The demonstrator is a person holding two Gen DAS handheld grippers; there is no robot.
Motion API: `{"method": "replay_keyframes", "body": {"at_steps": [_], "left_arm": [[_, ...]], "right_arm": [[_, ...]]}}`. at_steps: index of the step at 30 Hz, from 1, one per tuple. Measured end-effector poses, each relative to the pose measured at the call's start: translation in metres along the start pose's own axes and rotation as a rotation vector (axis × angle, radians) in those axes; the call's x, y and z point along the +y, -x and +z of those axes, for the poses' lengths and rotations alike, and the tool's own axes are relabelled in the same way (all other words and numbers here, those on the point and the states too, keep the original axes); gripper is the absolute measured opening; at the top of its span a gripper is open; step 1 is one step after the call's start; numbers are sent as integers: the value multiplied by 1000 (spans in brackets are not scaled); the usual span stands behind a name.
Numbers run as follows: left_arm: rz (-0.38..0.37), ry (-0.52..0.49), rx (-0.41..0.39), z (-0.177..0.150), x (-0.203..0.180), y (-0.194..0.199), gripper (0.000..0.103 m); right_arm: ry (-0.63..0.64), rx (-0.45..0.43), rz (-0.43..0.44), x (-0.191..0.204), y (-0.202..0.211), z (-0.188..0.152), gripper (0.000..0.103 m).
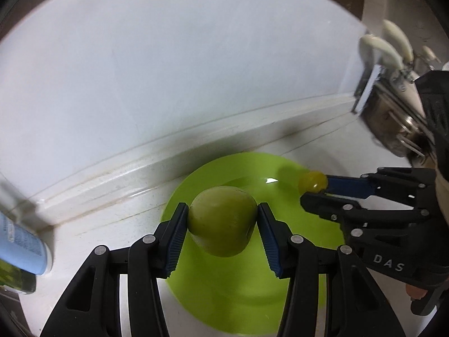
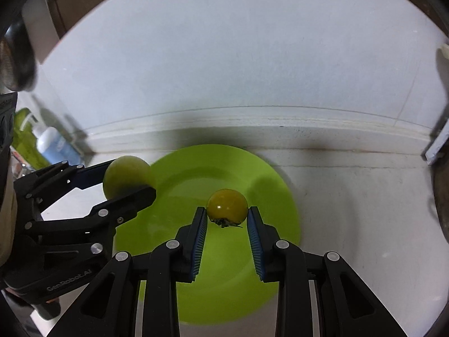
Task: Organize fruits
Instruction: 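Carry the green apple and small green fruit with both tools onto the green plate, then open both tools to release the fruits on the plate and withdraw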
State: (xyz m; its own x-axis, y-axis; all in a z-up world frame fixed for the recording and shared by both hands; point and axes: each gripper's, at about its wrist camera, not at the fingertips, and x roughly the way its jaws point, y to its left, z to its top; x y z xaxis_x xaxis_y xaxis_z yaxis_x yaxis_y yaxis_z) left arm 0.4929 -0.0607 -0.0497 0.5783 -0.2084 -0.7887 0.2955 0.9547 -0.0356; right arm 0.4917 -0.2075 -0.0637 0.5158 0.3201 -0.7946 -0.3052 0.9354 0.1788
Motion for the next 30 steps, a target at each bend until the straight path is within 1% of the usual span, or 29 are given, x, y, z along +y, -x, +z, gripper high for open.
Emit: {"method": "replay_keyframes", "body": {"at_steps": [4, 9, 17, 21, 28, 29, 30], "left_arm": [[-10, 15, 39, 1, 4, -19, 49], [-16, 28, 66, 3, 4, -35, 49], [-19, 18, 94, 3, 4, -46, 49], [-21, 22, 97, 4, 4, -49, 49], [-20, 26, 73, 5, 7, -45, 50], [-19, 23, 65, 6, 7, -42, 53], [-19, 22, 59, 7, 6, -41, 56]], "right_arm": [[-1, 27, -8, -7, -15, 5, 30], [-15, 59, -4, -10, -31, 8, 31], [-11, 94, -15, -17, -44, 5, 31], [-10, 106, -21, -20, -48, 3, 31], [-6, 103, -20, -19, -51, 3, 31], [-7, 101, -19, -18, -52, 3, 31], [-7, 101, -23, -18, -52, 3, 34]]}}
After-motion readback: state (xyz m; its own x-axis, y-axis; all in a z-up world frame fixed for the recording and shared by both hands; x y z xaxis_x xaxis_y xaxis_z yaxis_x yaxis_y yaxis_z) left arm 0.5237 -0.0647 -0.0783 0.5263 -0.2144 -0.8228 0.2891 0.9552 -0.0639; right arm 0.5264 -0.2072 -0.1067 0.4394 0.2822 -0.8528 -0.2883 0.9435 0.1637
